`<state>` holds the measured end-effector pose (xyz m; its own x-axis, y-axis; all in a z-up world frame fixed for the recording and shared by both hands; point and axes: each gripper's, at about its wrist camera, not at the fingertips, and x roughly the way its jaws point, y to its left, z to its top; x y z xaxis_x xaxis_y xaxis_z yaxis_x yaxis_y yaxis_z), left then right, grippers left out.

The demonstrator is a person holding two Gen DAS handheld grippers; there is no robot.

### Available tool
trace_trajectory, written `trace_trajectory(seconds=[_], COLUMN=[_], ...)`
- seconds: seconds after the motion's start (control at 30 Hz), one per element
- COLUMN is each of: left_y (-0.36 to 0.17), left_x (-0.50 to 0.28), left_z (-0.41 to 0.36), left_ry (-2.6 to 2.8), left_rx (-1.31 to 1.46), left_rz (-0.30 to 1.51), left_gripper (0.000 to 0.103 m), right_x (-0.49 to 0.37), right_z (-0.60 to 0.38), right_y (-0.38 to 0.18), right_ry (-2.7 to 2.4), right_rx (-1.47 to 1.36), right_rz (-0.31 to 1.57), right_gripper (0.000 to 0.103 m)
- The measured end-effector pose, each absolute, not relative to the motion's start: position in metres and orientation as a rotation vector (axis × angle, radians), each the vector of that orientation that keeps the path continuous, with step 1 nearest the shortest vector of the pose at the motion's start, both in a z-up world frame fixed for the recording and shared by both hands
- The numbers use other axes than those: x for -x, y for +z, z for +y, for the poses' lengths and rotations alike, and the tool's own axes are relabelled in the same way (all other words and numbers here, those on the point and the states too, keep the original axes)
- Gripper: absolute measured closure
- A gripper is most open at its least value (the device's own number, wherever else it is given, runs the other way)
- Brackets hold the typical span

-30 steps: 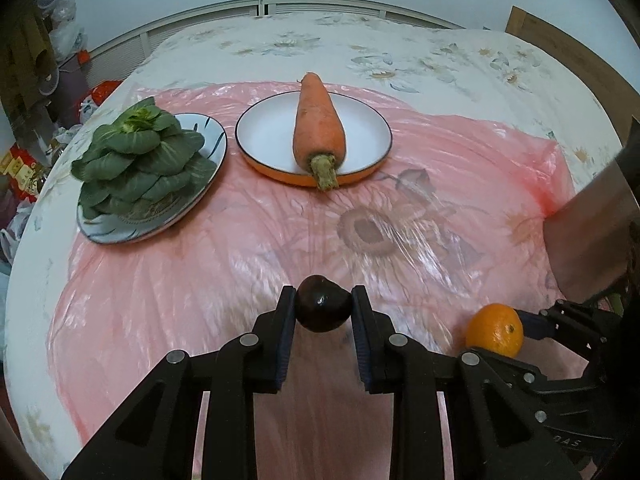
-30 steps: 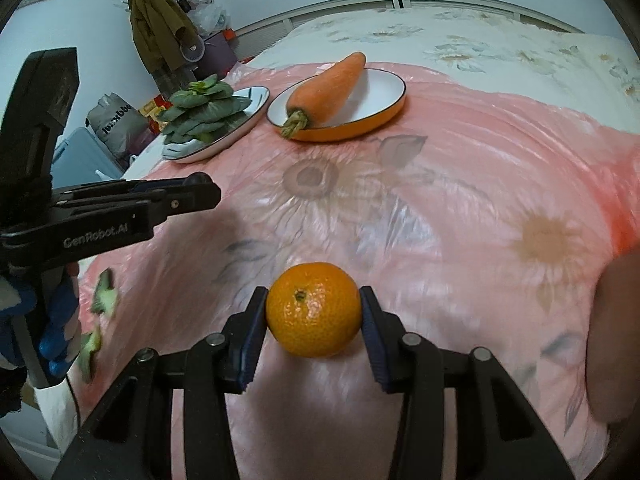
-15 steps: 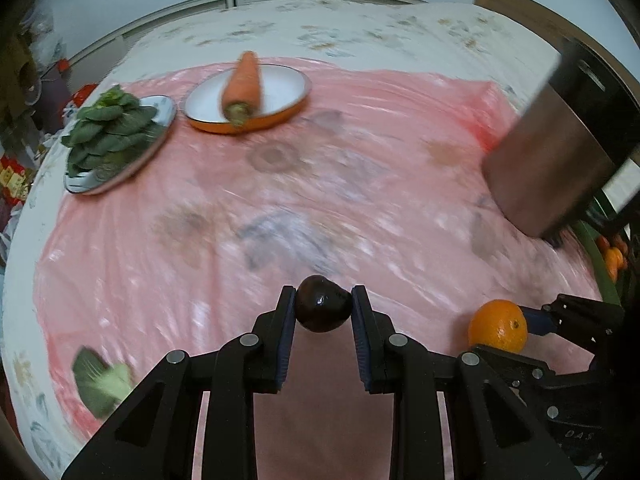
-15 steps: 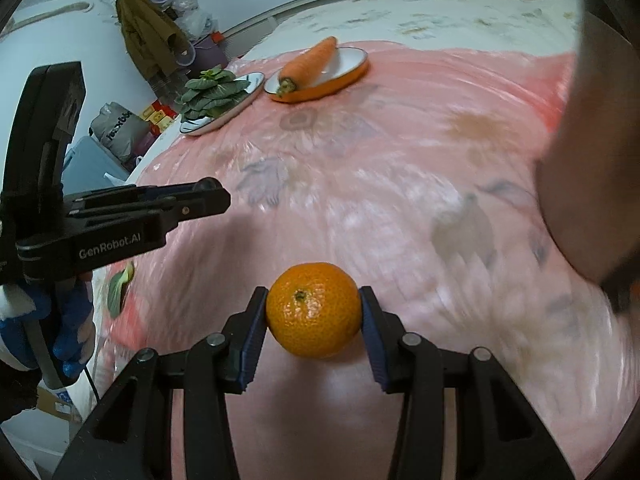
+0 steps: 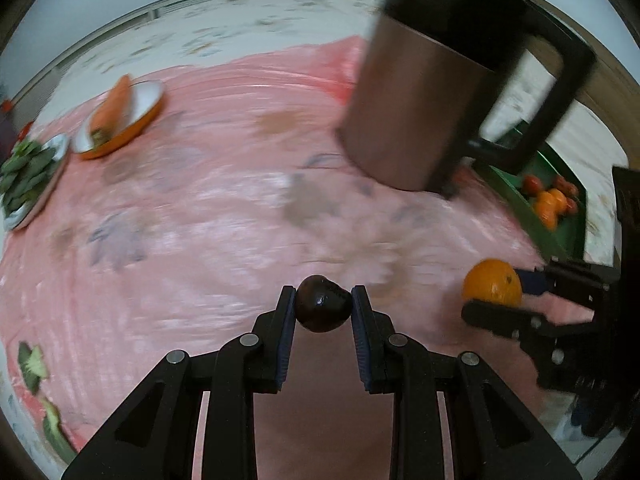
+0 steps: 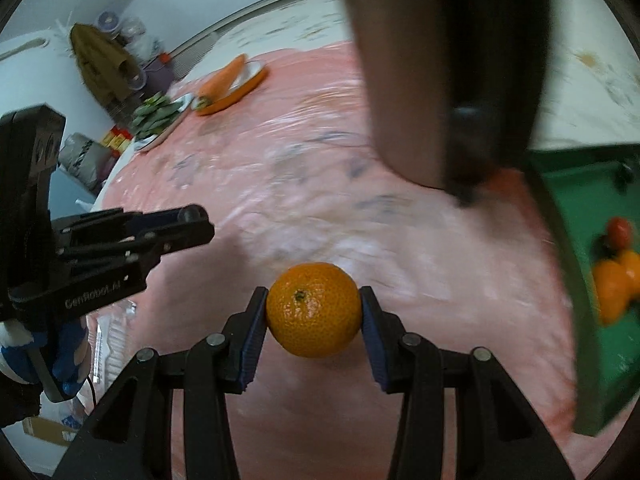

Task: Organize fruits
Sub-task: 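Carry the orange and plum over the green tray with both tools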

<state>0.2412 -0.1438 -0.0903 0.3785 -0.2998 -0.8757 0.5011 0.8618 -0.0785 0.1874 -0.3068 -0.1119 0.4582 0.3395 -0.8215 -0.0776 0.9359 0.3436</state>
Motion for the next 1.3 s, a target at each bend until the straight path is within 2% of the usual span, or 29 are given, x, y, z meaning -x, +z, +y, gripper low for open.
trace_trajectory(seconds=[0.87,1.3], left_y=[-0.074,-0.108], left_x=[-0.170,-0.154], left_z=[-0.409,-0.466], left_ry=[-0.954,-0.957], left_rx=[-0.353,-0.440], left_rz=[0.992,1.032], left_gripper=[0.080,0.080], right_x=[-0.127,-0.131], right_z=[-0.567,-0.634], right_y=[-0.086,-0.117], right_ry=[-0.207,-0.339], right_rx=[-0.342,-0.313], right_rz=[0.974,1.038], right_gripper=[0.023,0.023])
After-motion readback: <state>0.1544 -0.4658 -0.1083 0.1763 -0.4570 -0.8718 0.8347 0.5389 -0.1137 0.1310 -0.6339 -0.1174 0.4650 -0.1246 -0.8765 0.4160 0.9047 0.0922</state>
